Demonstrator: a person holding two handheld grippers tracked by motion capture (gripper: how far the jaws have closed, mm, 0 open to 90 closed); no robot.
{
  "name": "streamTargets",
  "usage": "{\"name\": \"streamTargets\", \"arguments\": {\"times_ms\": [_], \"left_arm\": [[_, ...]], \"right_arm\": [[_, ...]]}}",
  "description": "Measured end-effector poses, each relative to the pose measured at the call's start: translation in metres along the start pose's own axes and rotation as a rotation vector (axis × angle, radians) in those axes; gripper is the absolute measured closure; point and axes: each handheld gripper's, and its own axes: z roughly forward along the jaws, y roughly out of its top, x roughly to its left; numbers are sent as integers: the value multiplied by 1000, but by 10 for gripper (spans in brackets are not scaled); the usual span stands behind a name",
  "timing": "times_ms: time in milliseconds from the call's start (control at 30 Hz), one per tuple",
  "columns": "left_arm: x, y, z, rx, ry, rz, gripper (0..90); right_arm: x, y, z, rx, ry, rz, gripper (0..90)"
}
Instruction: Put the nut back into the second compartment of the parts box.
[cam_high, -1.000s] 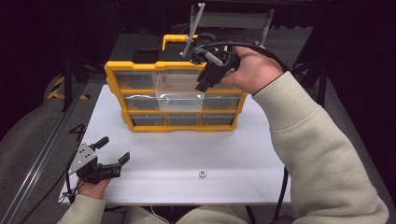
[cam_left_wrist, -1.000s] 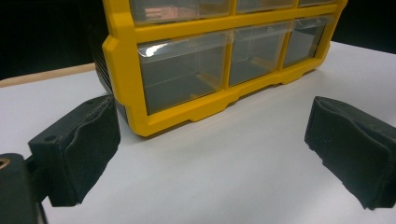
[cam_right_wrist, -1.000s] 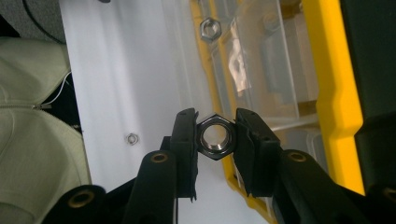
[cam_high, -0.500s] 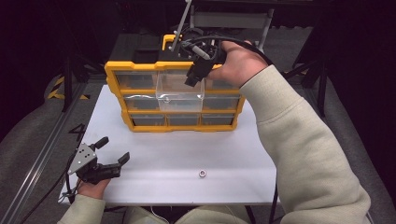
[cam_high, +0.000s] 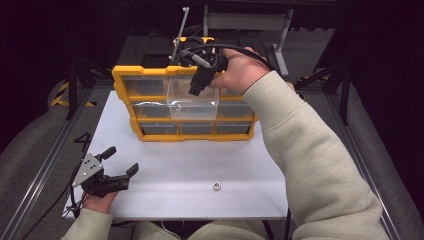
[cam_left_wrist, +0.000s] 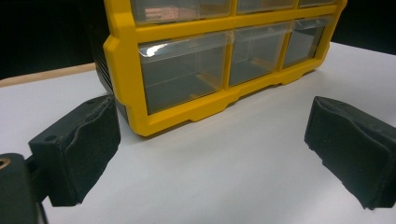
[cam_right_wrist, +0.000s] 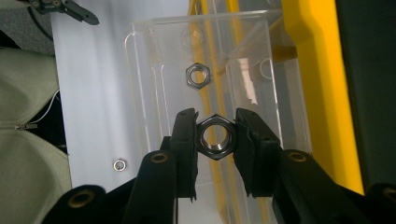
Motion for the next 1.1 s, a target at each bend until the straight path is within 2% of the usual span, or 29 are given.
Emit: {"name": "streamTargets", "arguments": {"times_ms": [700,900,1100], "left_arm": [[0,0,0,6,-5,1,43],[0,0,0,5,-5,1,43],[0,0,0,3,-5,1,43]], "right_arm": [[-9,6,39,50,59,7,695],[-11,7,47,70,76,0,695],[-14,8,51,71,100,16,695]]}}
